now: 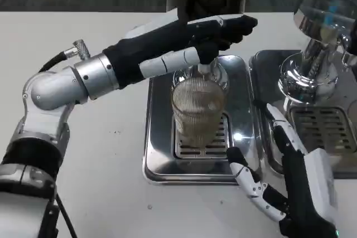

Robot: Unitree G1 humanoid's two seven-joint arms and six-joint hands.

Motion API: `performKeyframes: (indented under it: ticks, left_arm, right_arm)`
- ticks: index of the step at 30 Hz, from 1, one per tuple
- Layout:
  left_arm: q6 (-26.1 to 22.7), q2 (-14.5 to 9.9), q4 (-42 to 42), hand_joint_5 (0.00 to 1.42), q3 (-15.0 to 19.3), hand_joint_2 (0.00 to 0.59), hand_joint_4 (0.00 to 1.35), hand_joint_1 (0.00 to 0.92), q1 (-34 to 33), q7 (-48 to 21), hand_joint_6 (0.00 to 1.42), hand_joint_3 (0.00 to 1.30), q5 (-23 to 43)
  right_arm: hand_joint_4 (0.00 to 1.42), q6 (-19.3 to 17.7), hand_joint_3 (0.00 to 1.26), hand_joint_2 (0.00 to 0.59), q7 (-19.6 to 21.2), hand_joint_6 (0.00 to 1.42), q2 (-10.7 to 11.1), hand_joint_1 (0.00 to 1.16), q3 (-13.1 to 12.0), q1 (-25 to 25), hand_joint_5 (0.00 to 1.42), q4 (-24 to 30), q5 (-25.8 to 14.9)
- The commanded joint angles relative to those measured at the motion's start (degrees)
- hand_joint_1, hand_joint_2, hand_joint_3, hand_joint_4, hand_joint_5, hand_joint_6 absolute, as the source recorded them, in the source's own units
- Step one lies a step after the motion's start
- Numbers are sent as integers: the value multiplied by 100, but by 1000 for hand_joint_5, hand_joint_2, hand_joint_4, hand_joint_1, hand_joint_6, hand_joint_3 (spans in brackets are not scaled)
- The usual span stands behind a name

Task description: Grasp the cup under the faucet to collect the drink, then remove the cup.

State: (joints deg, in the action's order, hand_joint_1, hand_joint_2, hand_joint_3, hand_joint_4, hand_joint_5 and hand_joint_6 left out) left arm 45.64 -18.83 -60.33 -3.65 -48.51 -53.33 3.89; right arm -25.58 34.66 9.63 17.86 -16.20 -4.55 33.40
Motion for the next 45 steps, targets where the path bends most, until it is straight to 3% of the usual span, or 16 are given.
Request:
performKeyframes:
  ticks: [1, 8, 13, 18, 23, 32, 45]
  left_arm:
    - [-18, -129, -182, 104, -177, 86, 61, 0, 188, -6, 12, 128, -325]
    - [203, -205, -197, 74, -305, 78, 49, 0, 196, 125, 9, 128, -422]
    - [336, -261, -196, 60, -363, 77, 39, 0, 220, 268, 5, 128, -557]
    - [436, -310, -178, 59, -411, 80, 38, 0, 250, 359, 0, 128, -627]
    - [513, -357, -156, 58, -444, 84, 38, 0, 272, 442, 0, 128, -684]
    - [532, -425, -93, 58, -473, 85, 43, 0, 324, 499, 0, 128, -670]
    - [507, -502, 7, 58, -459, 85, 47, 0, 412, 483, 0, 128, -604]
  right_arm:
    - [90, -181, 130, 283, -470, 178, -4, 405, -196, 78, 123, -38, -495]
    - [18, -193, 63, 265, -1162, 150, -58, 445, -363, 179, 71, -89, -1005]
    - [0, -128, 1, 235, -1874, 112, -21, 504, -418, 387, 4, -258, -1490]
    - [0, -28, 0, 209, -2406, 81, -4, 602, -498, 553, 0, -354, -1701]
    - [0, 58, 0, 207, -2771, 80, -20, 609, -572, 739, 0, -471, -1872]
    - [0, 171, 0, 207, -3254, 73, -47, 613, -689, 1145, 0, -776, -2066]
    - [0, 149, 0, 207, -3499, 66, -122, 614, -822, 1544, 0, -1197, -2212]
